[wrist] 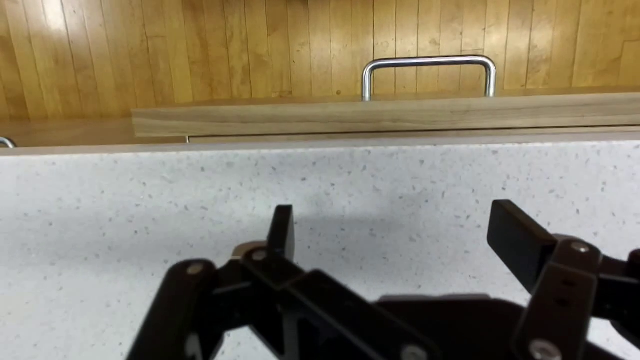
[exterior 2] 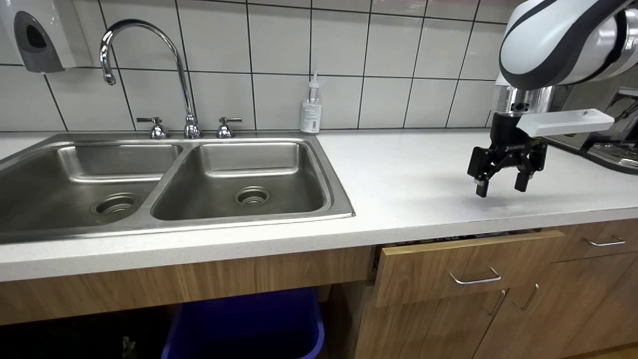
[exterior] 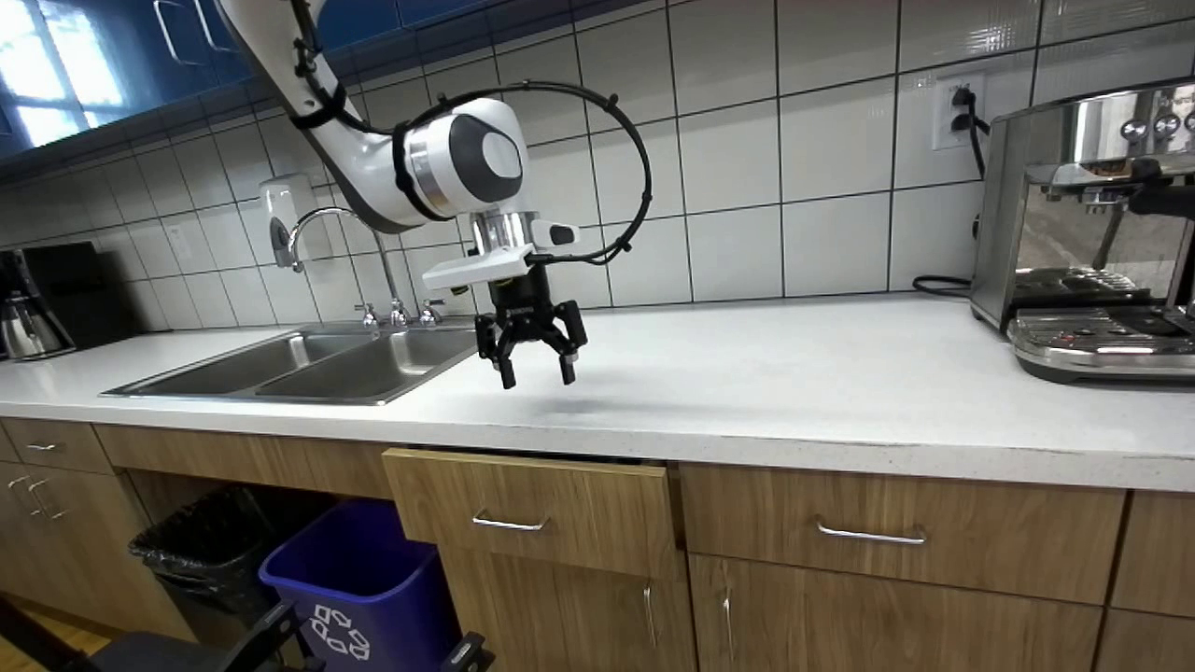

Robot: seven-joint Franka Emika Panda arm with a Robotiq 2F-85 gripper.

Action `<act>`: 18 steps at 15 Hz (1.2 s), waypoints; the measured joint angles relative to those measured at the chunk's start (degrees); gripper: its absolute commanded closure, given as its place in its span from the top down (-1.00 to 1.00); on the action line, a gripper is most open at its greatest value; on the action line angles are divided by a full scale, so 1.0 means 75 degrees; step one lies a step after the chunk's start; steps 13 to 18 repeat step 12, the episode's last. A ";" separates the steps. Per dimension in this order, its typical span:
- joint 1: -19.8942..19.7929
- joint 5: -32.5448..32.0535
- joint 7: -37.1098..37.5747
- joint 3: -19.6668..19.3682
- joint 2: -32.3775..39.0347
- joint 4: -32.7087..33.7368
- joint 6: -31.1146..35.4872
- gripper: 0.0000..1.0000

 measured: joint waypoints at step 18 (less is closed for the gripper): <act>0.0055 0.0000 0.0089 0.0109 -0.0244 -0.0001 0.0120 1.00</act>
